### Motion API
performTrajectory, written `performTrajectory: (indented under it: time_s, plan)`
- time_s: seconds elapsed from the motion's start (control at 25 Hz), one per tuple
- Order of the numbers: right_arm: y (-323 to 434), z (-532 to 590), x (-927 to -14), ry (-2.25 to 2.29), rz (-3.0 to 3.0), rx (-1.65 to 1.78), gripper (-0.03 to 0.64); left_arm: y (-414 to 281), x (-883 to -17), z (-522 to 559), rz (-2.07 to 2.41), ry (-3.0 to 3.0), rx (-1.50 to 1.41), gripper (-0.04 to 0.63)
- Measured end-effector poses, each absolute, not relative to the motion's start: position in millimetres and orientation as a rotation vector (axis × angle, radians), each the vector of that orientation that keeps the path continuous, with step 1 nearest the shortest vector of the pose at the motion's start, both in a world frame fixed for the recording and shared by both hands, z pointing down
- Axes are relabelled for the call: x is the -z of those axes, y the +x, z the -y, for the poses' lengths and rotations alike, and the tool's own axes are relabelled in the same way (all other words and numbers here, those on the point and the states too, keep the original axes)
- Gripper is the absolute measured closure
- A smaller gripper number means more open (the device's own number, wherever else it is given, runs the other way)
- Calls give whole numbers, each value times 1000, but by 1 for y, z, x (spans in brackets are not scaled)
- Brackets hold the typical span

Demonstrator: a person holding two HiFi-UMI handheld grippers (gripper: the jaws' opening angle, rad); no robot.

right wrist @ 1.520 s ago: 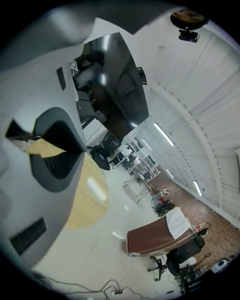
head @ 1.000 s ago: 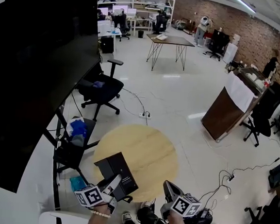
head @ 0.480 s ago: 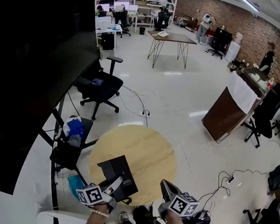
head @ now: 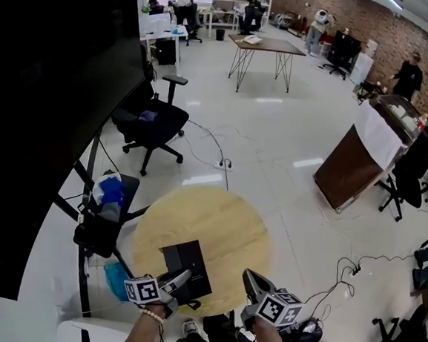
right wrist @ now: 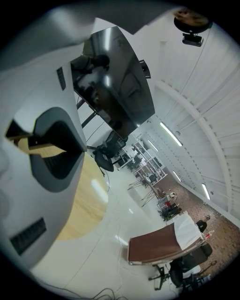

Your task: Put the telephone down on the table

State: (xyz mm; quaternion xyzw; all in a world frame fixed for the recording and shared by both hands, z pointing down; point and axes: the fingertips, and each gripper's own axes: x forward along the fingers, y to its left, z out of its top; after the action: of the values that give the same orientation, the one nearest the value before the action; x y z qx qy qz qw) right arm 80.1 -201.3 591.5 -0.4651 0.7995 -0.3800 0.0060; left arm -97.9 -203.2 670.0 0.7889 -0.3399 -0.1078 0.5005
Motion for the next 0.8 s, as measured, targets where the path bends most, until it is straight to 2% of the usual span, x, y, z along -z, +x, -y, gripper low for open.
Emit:
performTrajectory:
  time_s: [0.8]
  plan:
    - [88,241,-631,-1454,-2535,1323,612,-22,-747,278,480,1936,182,428]
